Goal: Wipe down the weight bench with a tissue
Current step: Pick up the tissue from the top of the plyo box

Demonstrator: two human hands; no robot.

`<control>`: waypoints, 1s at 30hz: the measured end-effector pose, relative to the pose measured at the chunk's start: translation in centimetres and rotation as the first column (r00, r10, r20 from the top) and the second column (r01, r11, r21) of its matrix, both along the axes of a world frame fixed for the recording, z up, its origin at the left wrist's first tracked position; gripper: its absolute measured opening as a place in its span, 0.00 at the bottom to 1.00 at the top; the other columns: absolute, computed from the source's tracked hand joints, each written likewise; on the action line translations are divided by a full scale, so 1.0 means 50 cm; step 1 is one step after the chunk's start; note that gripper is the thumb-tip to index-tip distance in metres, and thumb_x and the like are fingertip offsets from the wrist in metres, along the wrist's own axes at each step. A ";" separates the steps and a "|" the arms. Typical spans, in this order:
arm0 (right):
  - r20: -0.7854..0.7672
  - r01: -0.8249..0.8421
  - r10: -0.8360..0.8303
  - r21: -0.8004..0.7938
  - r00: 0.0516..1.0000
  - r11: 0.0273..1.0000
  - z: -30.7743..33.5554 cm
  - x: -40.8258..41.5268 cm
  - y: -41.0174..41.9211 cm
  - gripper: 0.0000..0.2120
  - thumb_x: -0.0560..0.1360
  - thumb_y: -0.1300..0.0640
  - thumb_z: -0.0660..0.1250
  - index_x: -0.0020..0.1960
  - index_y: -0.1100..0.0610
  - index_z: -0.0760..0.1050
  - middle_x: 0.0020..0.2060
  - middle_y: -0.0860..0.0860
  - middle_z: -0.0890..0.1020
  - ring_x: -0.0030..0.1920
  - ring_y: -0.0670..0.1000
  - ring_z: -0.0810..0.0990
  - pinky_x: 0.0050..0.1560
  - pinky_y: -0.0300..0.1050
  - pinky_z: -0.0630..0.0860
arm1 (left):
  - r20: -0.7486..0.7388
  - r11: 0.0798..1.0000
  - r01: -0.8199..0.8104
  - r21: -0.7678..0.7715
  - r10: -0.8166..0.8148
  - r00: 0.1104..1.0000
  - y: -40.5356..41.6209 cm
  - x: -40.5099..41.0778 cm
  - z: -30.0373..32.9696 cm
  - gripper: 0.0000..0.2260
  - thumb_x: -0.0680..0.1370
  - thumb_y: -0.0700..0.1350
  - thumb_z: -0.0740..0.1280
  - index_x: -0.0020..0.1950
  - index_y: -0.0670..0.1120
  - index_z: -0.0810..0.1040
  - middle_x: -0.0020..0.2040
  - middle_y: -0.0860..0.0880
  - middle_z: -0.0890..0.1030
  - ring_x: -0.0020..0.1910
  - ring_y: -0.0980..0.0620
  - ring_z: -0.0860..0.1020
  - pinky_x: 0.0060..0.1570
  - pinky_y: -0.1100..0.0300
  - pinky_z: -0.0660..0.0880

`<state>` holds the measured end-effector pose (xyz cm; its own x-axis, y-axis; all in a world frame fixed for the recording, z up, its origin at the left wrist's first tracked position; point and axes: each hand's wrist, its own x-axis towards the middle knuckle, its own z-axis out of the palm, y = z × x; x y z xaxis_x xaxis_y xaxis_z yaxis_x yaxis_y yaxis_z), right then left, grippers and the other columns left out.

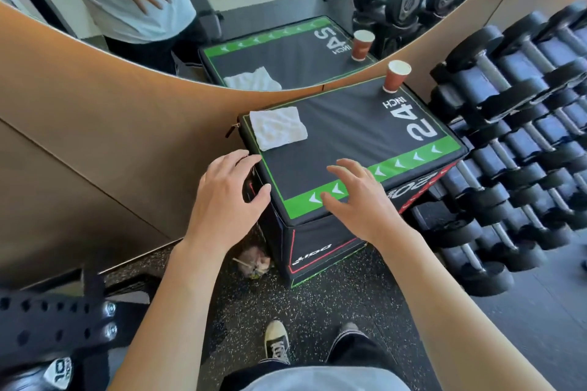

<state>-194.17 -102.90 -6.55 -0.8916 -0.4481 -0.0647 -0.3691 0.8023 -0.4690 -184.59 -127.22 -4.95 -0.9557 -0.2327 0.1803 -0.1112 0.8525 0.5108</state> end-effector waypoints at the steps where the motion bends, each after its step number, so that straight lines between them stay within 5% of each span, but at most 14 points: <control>1: 0.002 0.003 -0.003 -0.001 1.000 1.000 -0.004 -0.018 -0.009 0.28 0.80 0.43 0.66 0.77 0.50 0.68 0.77 0.47 0.65 0.76 0.52 0.62 0.75 0.57 0.64 | 0.006 1.000 0.002 0.000 -0.002 1.000 -0.007 -0.014 -0.006 0.24 0.81 0.53 0.67 0.76 0.51 0.73 0.75 0.52 0.72 0.76 0.50 0.65 0.75 0.45 0.65; 15: 0.037 -0.192 0.189 0.072 0.981 0.979 -0.132 -0.314 -0.102 0.28 0.79 0.41 0.64 0.76 0.50 0.68 0.76 0.49 0.67 0.74 0.55 0.65 0.72 0.58 0.66 | 0.230 0.992 -0.003 -0.128 0.032 0.973 -0.044 -0.264 -0.147 0.25 0.80 0.55 0.67 0.76 0.50 0.72 0.75 0.49 0.71 0.74 0.45 0.67 0.71 0.42 0.67; 22: 0.142 -0.369 0.356 0.078 0.924 0.926 -0.216 -0.480 -0.157 0.26 0.79 0.44 0.66 0.74 0.52 0.71 0.74 0.49 0.69 0.72 0.56 0.68 0.69 0.58 0.70 | 0.285 0.985 -0.105 -0.140 0.141 0.948 -0.028 -0.385 -0.242 0.22 0.80 0.48 0.68 0.74 0.46 0.74 0.74 0.46 0.73 0.75 0.43 0.67 0.70 0.43 0.68; 30: 0.071 -0.489 0.485 0.076 0.872 0.869 -0.278 -0.575 -0.196 0.19 0.80 0.51 0.66 0.69 0.54 0.74 0.69 0.49 0.73 0.66 0.57 0.72 0.61 0.55 0.74 | 0.323 0.979 -0.185 -0.086 0.203 0.924 0.008 -0.443 -0.317 0.24 0.79 0.49 0.68 0.75 0.50 0.71 0.76 0.47 0.70 0.76 0.45 0.65 0.70 0.43 0.69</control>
